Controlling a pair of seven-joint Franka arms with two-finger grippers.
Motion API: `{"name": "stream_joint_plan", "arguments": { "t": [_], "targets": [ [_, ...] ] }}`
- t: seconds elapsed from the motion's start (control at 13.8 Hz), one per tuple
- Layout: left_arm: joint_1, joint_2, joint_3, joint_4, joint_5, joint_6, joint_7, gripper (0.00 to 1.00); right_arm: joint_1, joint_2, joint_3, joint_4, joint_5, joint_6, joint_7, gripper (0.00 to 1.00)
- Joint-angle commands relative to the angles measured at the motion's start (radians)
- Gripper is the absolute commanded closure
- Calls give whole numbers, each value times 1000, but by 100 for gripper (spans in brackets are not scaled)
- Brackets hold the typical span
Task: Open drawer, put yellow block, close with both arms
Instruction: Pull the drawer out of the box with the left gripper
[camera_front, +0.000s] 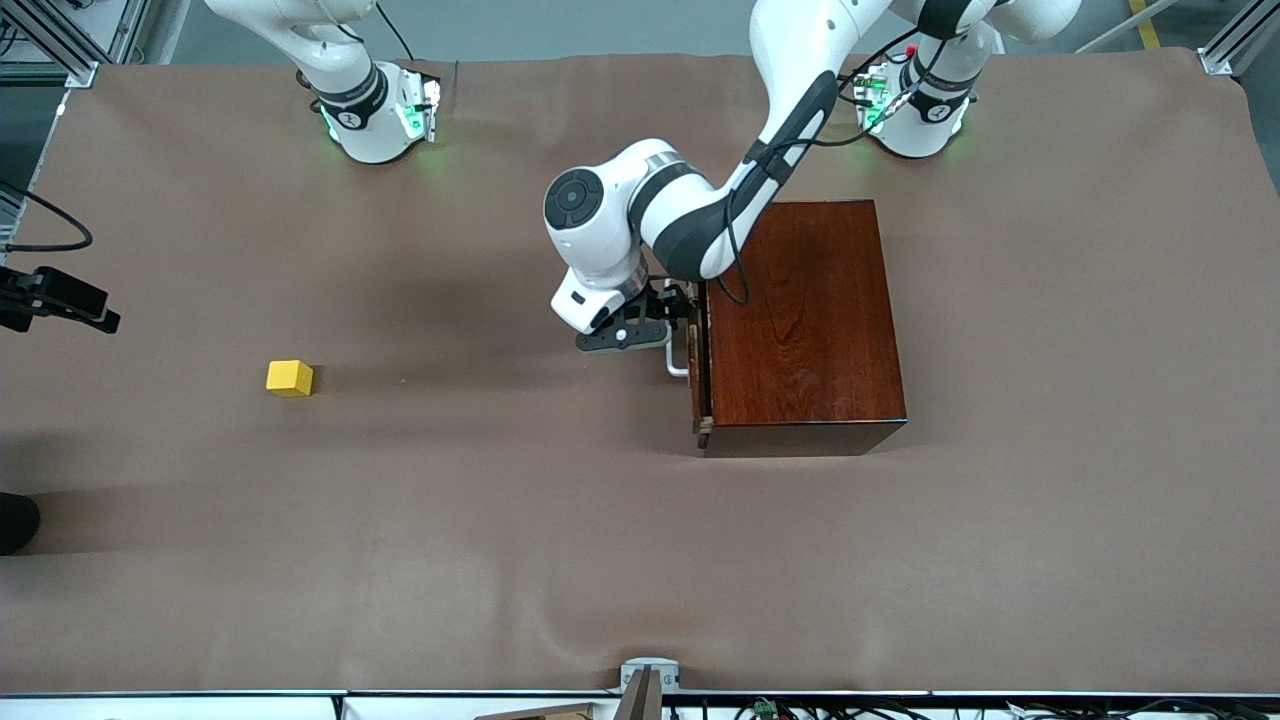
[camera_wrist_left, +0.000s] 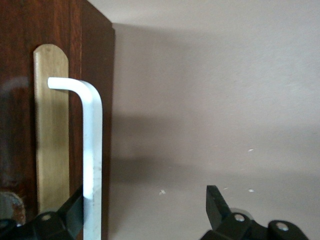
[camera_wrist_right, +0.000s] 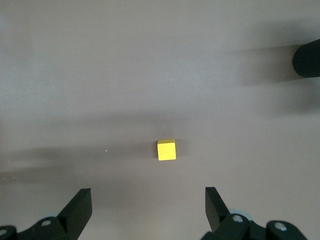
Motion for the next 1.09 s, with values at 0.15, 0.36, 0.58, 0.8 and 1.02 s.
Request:
{"name": "stream_joint_plan", "arguments": {
  "t": [0.15,0.36,0.58,0.8,1.02],
  "targets": [
    [-39,27,0,28,10,93,-52,0,0,-10,1,-1,17,-3,11,0],
    [-55,41,-1,36,10,127,-50,0,1,-10,1,-1,16,-1,11,0],
    [-58,64,-3,60,10,151,-46,0,4,-8,3,-1,14,-1,11,0],
    [-58,69,-13,64,8,211,-41,0,3,-8,3,-1,13,-1,9,0],
    [-58,67,-18,64,8,262,-39,0,4,-8,3,-1,10,-1,9,0]
  ]
}}
